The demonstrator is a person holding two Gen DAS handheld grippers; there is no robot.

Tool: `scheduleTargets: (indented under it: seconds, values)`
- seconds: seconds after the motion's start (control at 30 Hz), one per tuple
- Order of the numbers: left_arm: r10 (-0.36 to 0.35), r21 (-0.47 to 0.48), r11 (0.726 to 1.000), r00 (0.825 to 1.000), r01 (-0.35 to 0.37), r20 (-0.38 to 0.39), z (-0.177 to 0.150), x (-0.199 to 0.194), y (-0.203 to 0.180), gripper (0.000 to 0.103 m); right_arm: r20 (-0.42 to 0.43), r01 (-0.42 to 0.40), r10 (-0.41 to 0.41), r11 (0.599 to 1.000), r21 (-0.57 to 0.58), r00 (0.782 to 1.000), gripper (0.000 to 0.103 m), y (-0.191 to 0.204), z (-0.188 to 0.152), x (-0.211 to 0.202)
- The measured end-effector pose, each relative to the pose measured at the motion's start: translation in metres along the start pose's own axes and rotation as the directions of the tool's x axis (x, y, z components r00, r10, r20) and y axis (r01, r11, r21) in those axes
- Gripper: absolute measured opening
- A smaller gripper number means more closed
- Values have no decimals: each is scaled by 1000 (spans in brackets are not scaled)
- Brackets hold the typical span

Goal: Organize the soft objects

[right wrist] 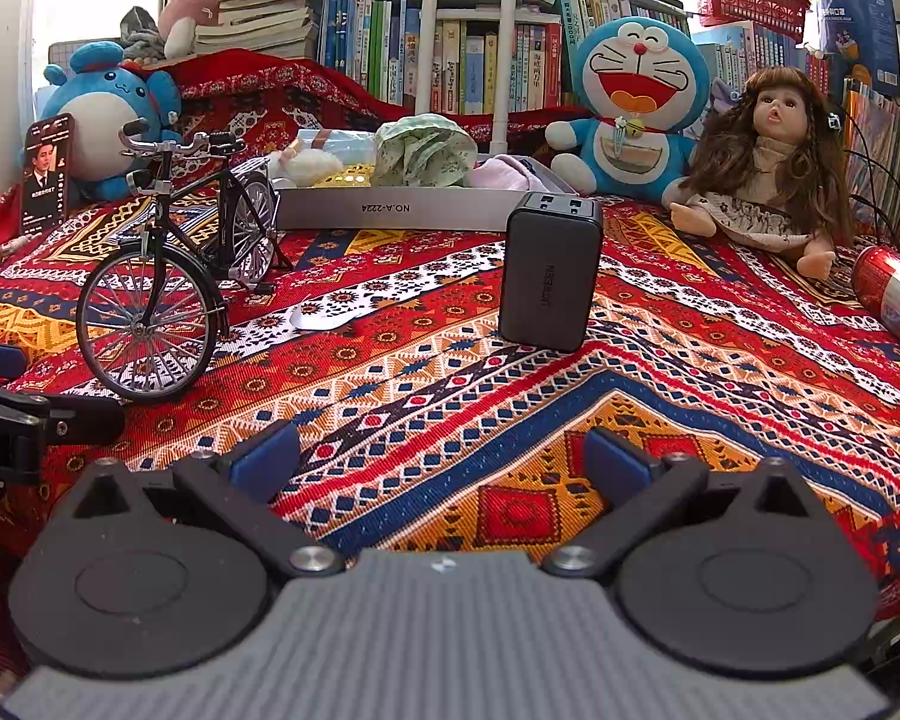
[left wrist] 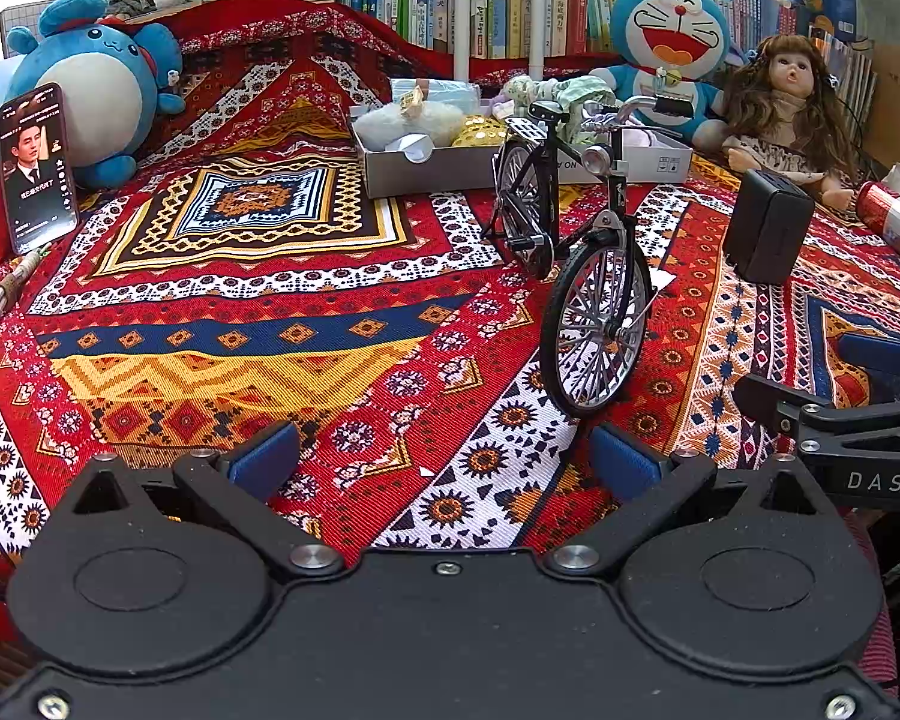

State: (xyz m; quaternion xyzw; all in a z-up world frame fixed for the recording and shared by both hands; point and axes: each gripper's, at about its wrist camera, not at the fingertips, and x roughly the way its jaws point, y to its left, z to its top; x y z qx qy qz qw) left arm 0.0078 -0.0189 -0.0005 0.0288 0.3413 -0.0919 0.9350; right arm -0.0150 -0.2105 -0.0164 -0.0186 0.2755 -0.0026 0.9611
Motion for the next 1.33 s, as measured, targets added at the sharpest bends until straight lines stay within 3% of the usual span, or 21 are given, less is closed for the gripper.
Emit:
scheduleTargets:
  seconds: [1.33]
  values:
    - [12, -4, 1000, 1000, -12, 6, 1, 1, 0, 103, -1, -1, 1, 1000, -1, 1000, 103, 0, 0, 0]
